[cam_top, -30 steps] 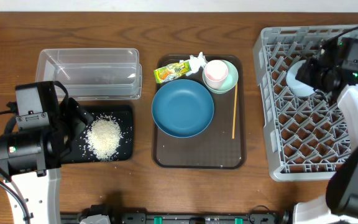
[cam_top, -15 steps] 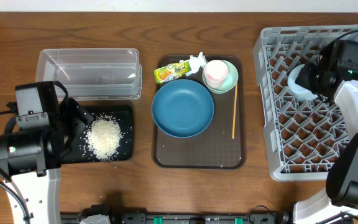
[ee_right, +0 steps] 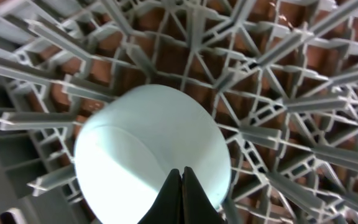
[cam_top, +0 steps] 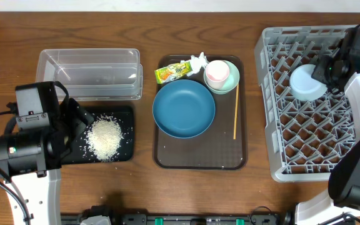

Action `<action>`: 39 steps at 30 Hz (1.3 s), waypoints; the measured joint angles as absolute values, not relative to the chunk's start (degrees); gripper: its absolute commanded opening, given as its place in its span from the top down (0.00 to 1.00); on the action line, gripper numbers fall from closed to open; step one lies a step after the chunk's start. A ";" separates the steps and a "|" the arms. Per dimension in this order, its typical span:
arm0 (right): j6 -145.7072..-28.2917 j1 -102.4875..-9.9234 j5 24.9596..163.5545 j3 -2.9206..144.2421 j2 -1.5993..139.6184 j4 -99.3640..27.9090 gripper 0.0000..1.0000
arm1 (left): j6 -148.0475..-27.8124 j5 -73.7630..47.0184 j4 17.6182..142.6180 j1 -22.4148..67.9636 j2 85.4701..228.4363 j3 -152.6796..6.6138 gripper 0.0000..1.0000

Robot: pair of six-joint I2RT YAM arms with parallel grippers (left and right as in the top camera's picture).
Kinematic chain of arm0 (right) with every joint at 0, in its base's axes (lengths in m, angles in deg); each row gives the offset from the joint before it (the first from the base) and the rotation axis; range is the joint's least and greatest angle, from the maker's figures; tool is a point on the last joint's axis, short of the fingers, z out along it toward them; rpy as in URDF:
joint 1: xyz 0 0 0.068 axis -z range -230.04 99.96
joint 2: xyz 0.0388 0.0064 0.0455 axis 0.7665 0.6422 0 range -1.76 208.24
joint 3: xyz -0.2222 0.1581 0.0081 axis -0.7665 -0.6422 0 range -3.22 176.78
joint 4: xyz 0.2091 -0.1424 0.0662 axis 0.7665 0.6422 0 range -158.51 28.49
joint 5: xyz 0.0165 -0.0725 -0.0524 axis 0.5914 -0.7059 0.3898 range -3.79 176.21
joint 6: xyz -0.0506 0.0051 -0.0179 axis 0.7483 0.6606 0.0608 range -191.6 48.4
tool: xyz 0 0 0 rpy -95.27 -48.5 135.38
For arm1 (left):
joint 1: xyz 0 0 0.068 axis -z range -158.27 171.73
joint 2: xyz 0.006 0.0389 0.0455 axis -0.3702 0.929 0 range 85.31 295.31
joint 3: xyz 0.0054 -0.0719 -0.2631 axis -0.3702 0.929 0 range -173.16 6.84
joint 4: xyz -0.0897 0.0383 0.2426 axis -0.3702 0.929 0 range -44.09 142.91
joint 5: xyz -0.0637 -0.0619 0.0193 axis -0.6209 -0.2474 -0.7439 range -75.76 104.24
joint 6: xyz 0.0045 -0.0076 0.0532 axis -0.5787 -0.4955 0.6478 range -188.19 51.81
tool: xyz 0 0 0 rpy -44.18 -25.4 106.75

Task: Sort waste into correct bins and load items into the dishwasher rack
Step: 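Set the light-blue bowl upside down in the rack and release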

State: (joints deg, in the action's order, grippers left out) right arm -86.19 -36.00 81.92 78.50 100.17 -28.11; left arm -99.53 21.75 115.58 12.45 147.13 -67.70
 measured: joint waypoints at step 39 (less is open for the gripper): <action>-84.51 -36.02 88.76 85.56 102.44 -19.37 0.98 | -99.53 21.75 115.58 12.45 147.13 -67.70 0.03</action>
State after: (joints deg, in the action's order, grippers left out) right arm -84.51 -36.02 88.76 85.56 102.44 -19.37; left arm -99.53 21.75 115.58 12.45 147.13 -67.70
